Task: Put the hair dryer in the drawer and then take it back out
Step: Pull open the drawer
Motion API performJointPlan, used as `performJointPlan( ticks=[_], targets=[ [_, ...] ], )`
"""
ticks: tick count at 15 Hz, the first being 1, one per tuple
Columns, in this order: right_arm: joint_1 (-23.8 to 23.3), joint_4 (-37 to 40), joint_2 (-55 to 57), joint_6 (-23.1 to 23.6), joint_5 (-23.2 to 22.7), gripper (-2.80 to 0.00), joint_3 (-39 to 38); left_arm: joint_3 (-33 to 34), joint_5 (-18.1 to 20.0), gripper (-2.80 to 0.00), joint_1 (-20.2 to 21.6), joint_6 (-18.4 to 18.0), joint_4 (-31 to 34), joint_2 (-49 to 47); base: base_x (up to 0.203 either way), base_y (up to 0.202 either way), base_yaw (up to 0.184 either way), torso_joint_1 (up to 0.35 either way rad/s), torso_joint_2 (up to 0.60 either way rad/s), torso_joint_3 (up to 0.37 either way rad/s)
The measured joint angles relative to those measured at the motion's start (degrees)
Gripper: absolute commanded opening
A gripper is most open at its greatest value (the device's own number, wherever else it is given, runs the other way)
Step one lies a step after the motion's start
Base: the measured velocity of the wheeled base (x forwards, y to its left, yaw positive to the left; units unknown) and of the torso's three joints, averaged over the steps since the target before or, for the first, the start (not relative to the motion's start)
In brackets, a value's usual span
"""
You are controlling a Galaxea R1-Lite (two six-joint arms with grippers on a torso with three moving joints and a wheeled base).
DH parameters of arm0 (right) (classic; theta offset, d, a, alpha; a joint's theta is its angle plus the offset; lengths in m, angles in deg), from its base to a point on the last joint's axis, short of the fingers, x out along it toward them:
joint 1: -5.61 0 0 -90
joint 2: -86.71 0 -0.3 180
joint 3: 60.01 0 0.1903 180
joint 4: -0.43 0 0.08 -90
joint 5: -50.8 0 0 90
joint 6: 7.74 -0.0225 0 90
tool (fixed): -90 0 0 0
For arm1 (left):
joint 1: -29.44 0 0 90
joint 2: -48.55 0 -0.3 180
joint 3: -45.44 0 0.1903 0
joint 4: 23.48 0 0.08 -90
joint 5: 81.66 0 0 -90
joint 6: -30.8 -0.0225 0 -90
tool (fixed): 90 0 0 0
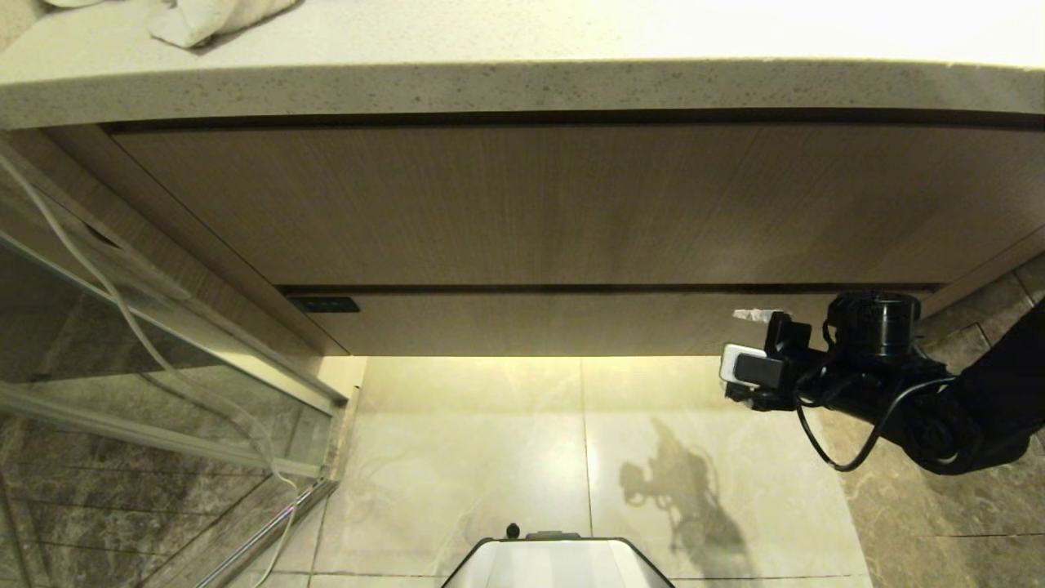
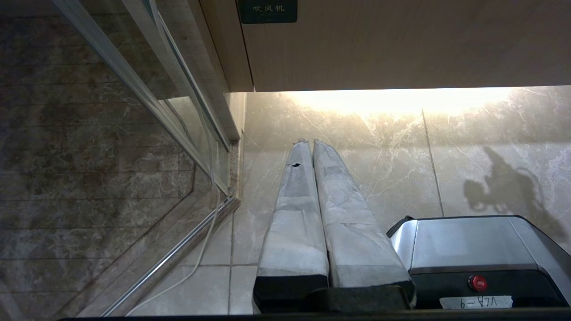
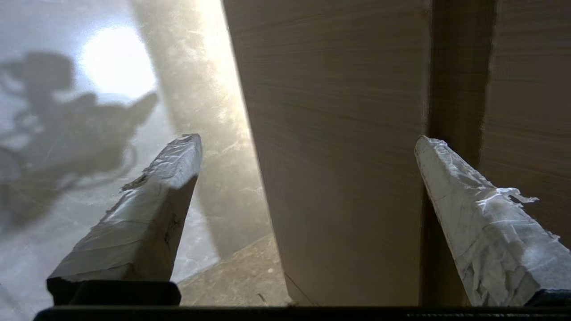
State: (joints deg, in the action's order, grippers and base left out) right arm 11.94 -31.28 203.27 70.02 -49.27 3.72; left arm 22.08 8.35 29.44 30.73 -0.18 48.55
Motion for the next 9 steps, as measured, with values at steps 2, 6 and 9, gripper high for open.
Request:
performJointPlan(
  ticks=[2, 6, 9],
  targets=[
    [-0.49, -1.41, 1.25, -0.02, -0.01, 0.0, 0.7, 0.0, -0.01, -2.8, 0.0, -0.02, 0.0, 0.0, 0.0, 0.0, 0.0, 0.0, 0.0, 0.0],
    [-0.74, -6.16, 3.89, -1.15, 0.1, 0.0, 2.71, 0.0, -0.01, -2.8, 0.0, 0.0, 0.0, 0.0, 0.0, 0.0, 0.0, 0.0, 0.0, 0.0],
    [-0.66, -8.47, 5.66, -1.85, 0.06, 0.0, 4.19, 0.0, -0.01, -2.8, 0.0, -0.02, 0.0, 0.0, 0.0, 0.0, 0.0, 0.0, 0.0, 0.0]
  ],
)
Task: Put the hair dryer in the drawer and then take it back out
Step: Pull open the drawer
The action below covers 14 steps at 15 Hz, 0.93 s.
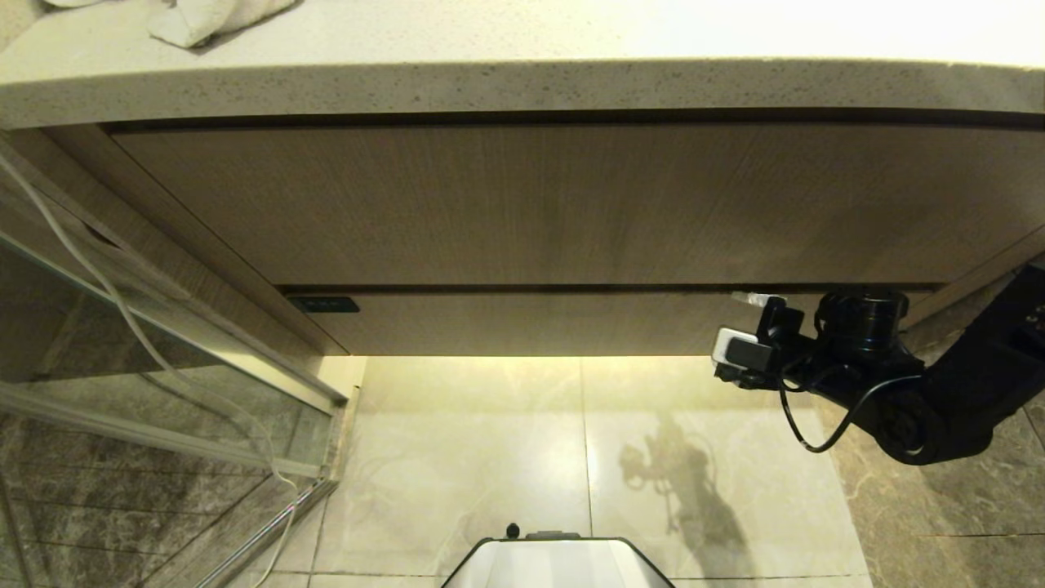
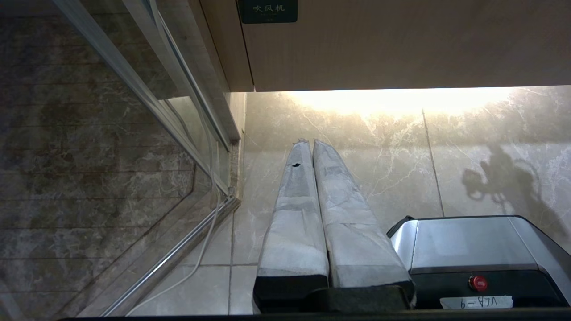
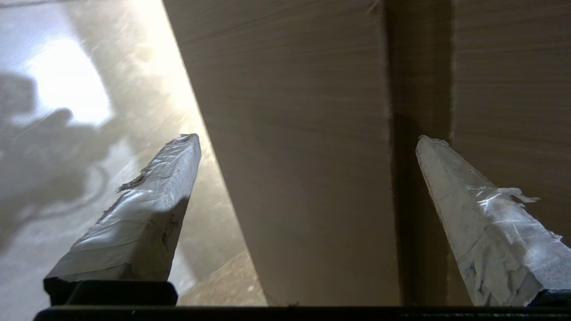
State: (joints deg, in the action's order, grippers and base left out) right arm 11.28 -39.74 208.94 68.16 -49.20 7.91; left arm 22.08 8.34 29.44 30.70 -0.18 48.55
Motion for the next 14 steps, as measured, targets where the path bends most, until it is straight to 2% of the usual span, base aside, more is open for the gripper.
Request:
performJointPlan(
  ticks=[6, 14],
  targets=[
    [-0.07, -4.32, 3.4, -0.46, 0.12, 0.0, 2.82, 0.0, 0.0, -2.8, 0.0, 0.02, 0.0, 0.0, 0.0, 0.0, 0.0, 0.0, 0.0, 0.0],
    [-0.72, -4.53, 5.74, -0.55, 0.32, 0.0, 4.28, 0.0, 0.0, -2.8, 0.0, 0.0, 0.0, 0.0, 0.0, 0.0, 0.0, 0.0, 0.0, 0.0]
  ],
)
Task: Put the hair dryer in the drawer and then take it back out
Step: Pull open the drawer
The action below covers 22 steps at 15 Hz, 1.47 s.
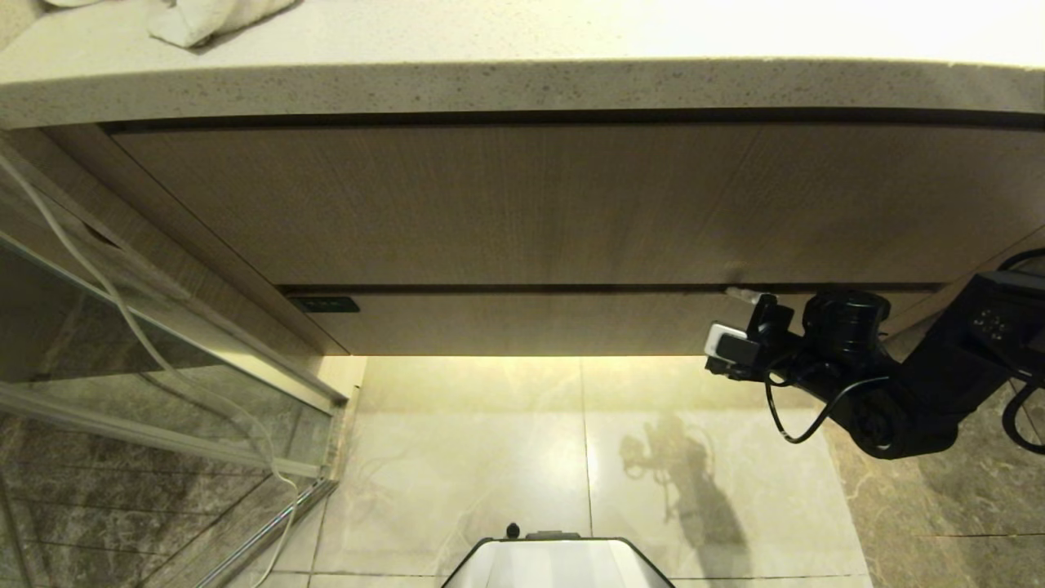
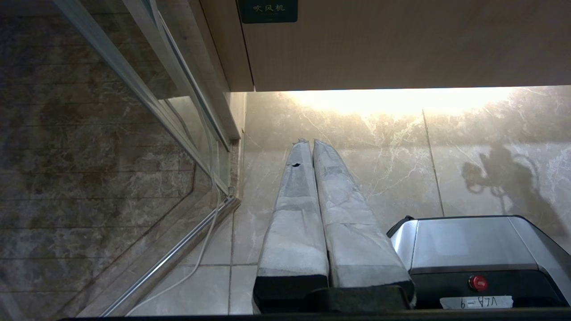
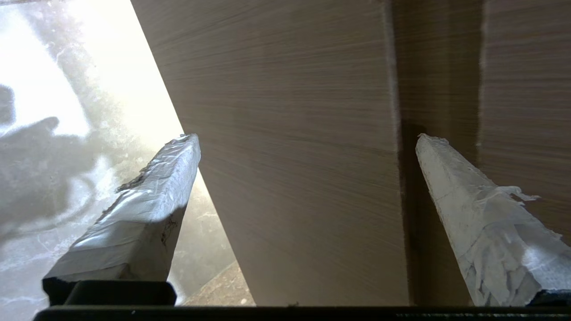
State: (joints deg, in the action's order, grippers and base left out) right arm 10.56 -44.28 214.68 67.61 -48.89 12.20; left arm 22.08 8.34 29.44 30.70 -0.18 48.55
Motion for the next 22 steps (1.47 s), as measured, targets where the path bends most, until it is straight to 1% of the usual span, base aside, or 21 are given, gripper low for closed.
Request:
performJointPlan(
  ticks=[9, 13, 17, 20, 22],
  targets=[
    [-0.64, -2.22, 2.34, -0.77, 0.07, 0.0, 1.13, 0.0, 0.0, -2.8, 0.0, 0.0, 0.0, 0.0, 0.0, 0.0, 0.0, 0.0, 0.0, 0.0],
    [-0.66, -2.55, 3.96, -0.88, 0.11, 0.0, 3.02, 0.0, 0.0, -2.8, 0.0, 0.0, 0.0, 0.0, 0.0, 0.0, 0.0, 0.0, 0.0, 0.0],
    [-0.6, -2.73, 5.27, -1.73, 1.31, 0.0, 3.47, 0.0, 0.0, -2.8, 0.0, 0.0, 0.0, 0.0, 0.0, 0.0, 0.0, 0.0, 0.0, 0.0],
    [-0.5, -0.49, 4.89, -3.07, 3.47, 0.0, 2.74, 0.0, 0.0, -2.8, 0.0, 0.01, 0.0, 0.0, 0.0, 0.0, 0.0, 0.0, 0.0, 0.0],
    [-0.51, 3.92, 3.68, -3.92, 4.62, 0.0, 2.57, 0.0, 0.0, -2.8, 0.0, 0.02, 0.0, 0.0, 0.0, 0.0, 0.0, 0.0, 0.0, 0.0]
  ],
)
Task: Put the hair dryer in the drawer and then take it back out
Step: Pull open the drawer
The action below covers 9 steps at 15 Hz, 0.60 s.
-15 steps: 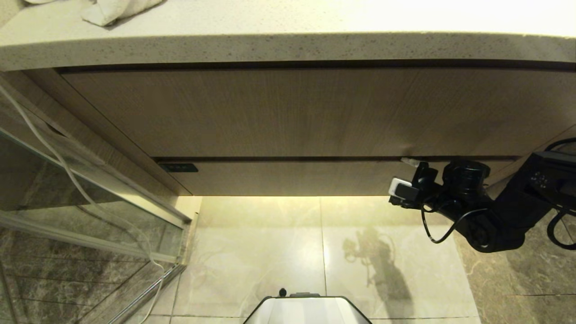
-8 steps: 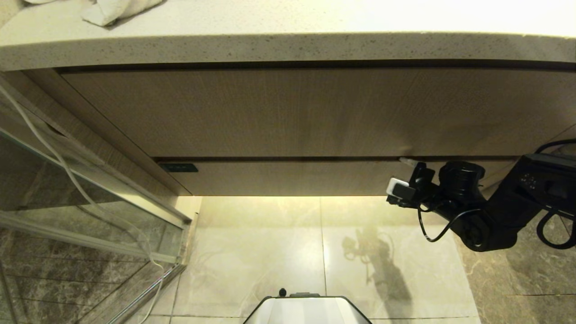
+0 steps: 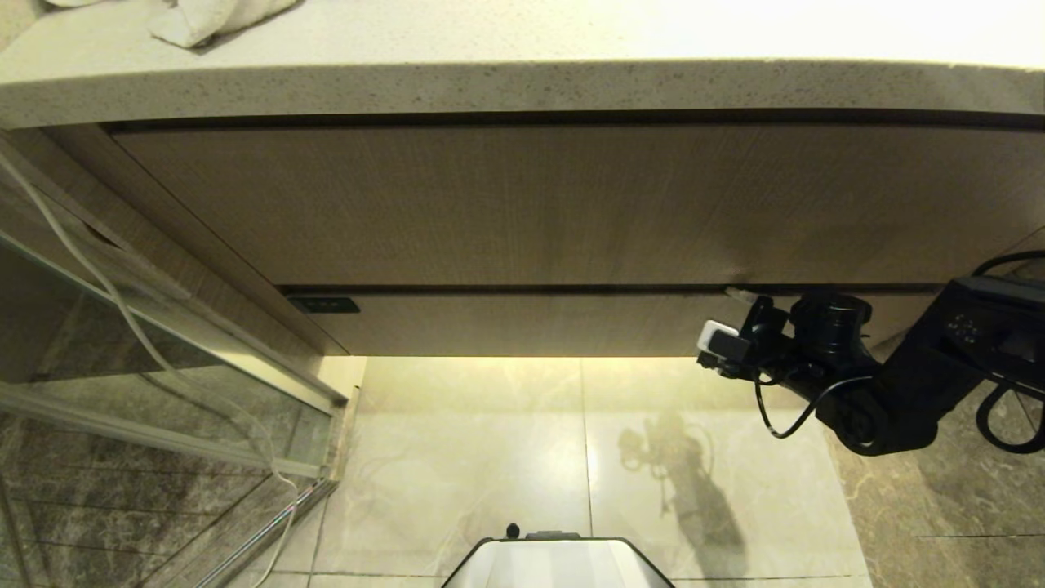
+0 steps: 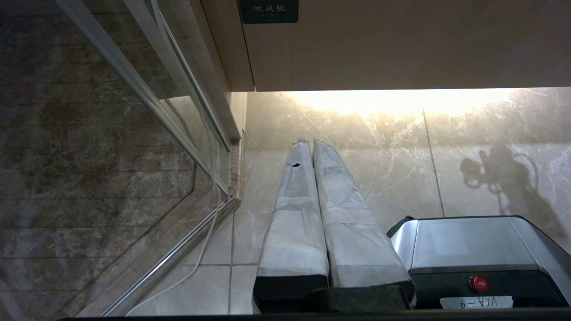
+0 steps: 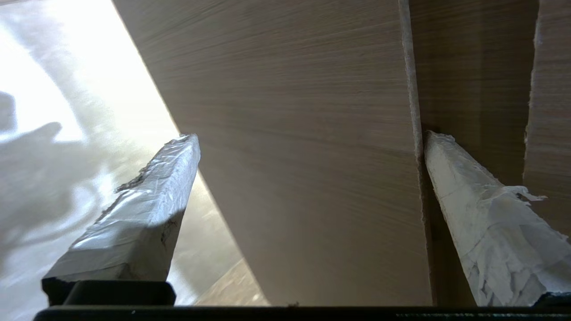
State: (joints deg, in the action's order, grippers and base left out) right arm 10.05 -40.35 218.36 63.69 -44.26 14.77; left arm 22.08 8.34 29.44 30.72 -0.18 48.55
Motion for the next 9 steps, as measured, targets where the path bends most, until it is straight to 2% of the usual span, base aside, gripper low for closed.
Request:
performJointPlan(
  ticks=[3, 9],
  targets=[
    [-0.09, 6.59, -2.1, -0.89, 0.47, 0.0, -0.36, 0.0, 0.02, -2.8, 0.0, -0.02, 0.01, 0.0, 0.0, 0.0, 0.0, 0.0, 0.0, 0.0],
    [-0.09, 7.4, -3.57, -1.14, 2.86, 0.0, -1.63, 0.0, 0.0, -2.8, 0.0, 0.01, 0.0, 0.0, 0.0, 0.0, 0.0, 0.0, 0.0, 0.0]
  ],
)
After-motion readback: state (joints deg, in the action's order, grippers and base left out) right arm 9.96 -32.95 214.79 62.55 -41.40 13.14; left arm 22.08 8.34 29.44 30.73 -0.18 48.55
